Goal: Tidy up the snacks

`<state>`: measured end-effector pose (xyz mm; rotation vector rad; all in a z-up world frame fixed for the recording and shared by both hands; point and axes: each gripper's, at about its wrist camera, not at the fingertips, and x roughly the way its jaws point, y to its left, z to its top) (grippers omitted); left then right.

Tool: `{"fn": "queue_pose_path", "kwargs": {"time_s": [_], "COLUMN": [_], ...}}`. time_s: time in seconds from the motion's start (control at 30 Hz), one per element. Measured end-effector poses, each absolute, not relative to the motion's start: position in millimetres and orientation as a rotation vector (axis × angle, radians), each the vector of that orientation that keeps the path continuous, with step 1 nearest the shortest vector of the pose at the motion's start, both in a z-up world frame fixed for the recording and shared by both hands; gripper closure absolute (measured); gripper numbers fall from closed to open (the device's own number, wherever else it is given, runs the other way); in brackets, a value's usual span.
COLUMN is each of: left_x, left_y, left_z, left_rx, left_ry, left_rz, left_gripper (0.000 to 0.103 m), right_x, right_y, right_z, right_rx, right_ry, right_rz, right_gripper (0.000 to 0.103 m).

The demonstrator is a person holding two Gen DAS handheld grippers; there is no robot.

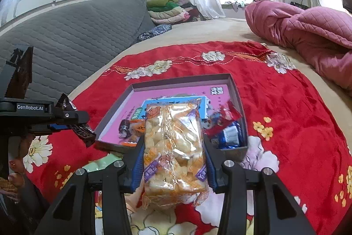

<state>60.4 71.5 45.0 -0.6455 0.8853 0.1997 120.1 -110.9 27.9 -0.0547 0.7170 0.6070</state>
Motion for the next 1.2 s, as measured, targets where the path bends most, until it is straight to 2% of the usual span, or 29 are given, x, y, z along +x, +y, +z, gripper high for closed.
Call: {"fn": "queue_pose_path", "kwargs": {"time_s": [0.53, 1.2], "left_x": [71.5, 103.4], "left_y": [84.1, 107.4], "left_z": [44.6, 12.6], "left_rx": [-0.643, -0.614], "left_ry": [0.881, 0.953], "left_rz": [0.236, 0.315], "left_gripper": [0.073, 0.073], "right_x": [135.0, 157.9], "right_y": [-85.7, -76.2], "right_z": [27.0, 13.1], "right_rx": [-0.043, -0.033], "right_ry": [0.704, 0.699], "right_rz": [0.608, 0.605], "right_gripper": [0.057, 0.057]}}
